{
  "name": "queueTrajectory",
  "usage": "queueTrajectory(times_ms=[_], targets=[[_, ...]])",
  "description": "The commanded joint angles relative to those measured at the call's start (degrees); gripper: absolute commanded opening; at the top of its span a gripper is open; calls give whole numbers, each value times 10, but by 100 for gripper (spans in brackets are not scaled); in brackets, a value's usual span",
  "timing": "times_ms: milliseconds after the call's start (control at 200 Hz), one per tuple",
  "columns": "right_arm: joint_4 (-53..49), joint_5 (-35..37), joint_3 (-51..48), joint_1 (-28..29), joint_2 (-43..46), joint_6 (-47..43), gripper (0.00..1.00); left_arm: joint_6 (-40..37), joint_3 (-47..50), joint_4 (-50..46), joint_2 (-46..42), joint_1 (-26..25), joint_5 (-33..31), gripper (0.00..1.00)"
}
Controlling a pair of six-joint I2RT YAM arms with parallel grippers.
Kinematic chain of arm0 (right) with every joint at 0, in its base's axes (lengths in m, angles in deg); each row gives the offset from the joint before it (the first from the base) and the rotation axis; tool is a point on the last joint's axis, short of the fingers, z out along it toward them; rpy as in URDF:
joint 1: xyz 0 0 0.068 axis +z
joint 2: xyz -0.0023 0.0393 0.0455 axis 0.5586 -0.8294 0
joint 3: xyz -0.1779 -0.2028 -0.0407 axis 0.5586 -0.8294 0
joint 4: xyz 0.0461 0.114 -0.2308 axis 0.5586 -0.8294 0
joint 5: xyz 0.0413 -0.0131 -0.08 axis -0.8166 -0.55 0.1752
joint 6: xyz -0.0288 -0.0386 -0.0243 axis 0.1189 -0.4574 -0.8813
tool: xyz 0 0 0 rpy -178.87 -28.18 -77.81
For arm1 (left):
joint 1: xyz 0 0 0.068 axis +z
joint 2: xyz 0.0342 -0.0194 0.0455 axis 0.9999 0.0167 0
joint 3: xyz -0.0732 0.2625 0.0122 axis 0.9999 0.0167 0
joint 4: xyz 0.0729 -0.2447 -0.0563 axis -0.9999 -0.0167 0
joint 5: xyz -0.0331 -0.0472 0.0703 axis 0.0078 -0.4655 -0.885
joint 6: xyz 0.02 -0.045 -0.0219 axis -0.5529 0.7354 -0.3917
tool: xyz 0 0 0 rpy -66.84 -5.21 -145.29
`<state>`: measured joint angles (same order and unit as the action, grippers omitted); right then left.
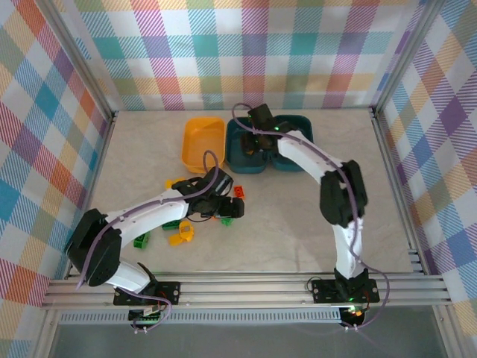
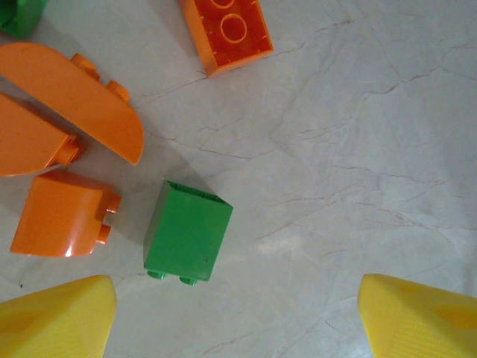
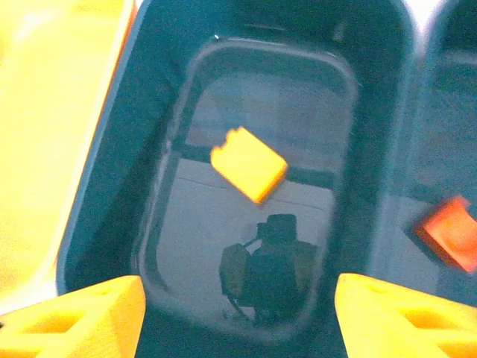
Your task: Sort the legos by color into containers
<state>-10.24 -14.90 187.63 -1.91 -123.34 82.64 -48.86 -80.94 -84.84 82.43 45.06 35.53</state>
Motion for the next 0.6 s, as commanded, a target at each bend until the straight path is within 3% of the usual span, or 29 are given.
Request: queueTrajectory(times_ms=[0, 180, 440, 595], targets=[[65, -3, -122, -1, 114, 40, 70, -32, -20, -28, 26, -12, -32, 84], [88, 14, -299, 0, 249, 61, 71, -39, -17, -8, 59, -22, -33, 81], [104, 54, -457, -4, 380, 67, 70, -44, -49, -2, 128, -41, -74, 77], [130, 79, -516, -17, 414, 70, 68, -46, -78, -1, 181, -49, -79, 62]])
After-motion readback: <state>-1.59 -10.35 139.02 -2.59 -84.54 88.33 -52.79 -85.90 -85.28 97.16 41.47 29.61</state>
